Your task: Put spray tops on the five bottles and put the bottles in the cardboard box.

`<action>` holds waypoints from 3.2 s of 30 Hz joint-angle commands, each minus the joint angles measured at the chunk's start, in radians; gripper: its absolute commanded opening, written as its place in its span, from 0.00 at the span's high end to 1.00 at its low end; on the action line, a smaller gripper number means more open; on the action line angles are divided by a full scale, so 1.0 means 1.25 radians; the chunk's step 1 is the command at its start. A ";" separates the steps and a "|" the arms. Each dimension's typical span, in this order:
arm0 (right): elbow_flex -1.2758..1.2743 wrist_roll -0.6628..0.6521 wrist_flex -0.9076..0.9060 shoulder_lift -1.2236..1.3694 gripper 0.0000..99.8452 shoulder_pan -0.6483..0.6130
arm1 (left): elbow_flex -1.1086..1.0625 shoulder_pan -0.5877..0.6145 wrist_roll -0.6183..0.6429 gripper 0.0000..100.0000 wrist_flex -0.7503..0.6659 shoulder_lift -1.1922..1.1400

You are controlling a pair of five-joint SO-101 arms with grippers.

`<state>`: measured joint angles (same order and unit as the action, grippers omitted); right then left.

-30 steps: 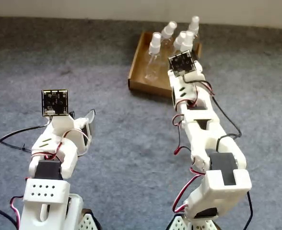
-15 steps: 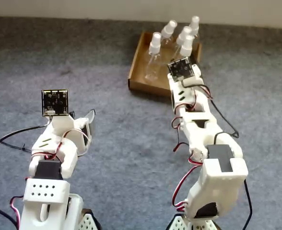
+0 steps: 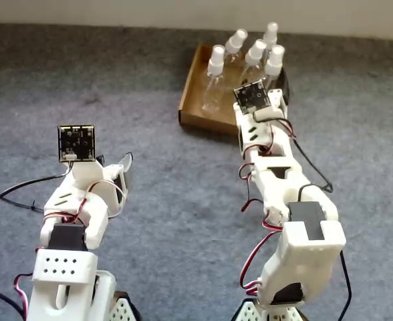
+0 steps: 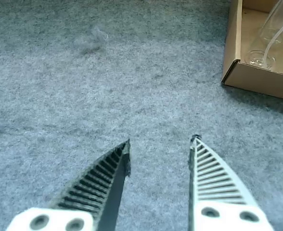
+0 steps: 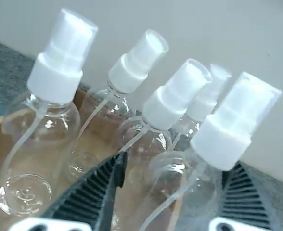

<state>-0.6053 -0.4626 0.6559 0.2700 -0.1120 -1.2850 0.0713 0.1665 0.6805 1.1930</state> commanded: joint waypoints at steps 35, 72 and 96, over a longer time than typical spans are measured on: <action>-0.241 -0.006 0.025 -0.361 0.66 0.053 | 0.002 0.004 -0.043 0.81 -0.041 0.006; -0.088 0.473 -0.882 -0.557 0.86 0.068 | -0.161 0.053 -0.238 0.81 -0.042 0.009; -0.058 0.556 -0.785 -0.511 0.85 0.042 | -0.306 0.149 -0.314 0.81 -0.098 0.009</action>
<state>-0.7311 0.2248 -0.2969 -0.3759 -0.0875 -1.6640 0.2478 -0.2202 0.5792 1.1930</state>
